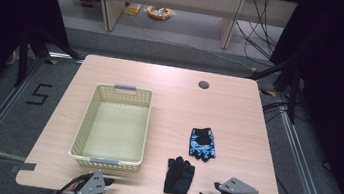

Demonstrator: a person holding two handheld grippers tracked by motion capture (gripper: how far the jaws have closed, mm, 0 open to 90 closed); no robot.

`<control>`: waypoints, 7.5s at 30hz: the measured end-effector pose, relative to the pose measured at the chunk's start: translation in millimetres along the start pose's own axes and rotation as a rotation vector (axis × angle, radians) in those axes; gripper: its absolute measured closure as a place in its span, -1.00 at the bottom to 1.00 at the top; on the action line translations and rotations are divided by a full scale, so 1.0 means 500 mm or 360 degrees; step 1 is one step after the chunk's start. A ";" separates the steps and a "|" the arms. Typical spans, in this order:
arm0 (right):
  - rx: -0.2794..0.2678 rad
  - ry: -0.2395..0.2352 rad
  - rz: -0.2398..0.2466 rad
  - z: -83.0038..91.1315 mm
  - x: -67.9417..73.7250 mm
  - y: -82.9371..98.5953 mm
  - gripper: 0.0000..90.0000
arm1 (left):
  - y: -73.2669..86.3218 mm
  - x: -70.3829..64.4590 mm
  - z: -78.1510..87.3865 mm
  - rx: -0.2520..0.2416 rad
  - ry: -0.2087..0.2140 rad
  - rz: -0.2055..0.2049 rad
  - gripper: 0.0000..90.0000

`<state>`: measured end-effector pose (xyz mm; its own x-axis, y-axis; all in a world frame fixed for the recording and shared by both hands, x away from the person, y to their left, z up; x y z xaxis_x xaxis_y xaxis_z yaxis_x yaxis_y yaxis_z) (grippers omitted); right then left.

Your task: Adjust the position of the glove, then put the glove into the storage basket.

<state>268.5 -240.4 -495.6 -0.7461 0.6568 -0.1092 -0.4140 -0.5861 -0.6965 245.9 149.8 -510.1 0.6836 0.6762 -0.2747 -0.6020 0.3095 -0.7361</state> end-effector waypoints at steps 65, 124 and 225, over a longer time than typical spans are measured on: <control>0.0111 -0.0126 0.0353 -0.188 -0.058 -0.143 0.99 | -0.144 -0.123 -0.246 0.0129 0.0084 -0.0395 0.95; 0.0055 0.0239 -0.0167 -0.114 -0.200 -0.117 0.29 | -0.070 -0.043 -0.061 0.0083 0.0025 -0.0205 -0.11; -0.0195 -0.0355 0.0537 -0.023 -0.124 -0.212 0.93 | -0.009 -0.004 -0.010 0.0075 -0.0032 -0.0034 -0.35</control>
<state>364.6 -213.4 -423.2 -0.9293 0.3112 -0.1990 -0.0720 -0.6810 -0.7287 249.1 143.6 -509.5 0.6881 0.6824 -0.2465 -0.6065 0.3545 -0.7117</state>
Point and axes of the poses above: each handheld gripper's, and its own axes: z roughly backward along the jaws, y roughly out of its underside, x roughly to its left, the point moved 1 cm from there along -z, roughly forward along the jaws, and after that the axes turned 15 degrees about z, right-handed, at the moved point
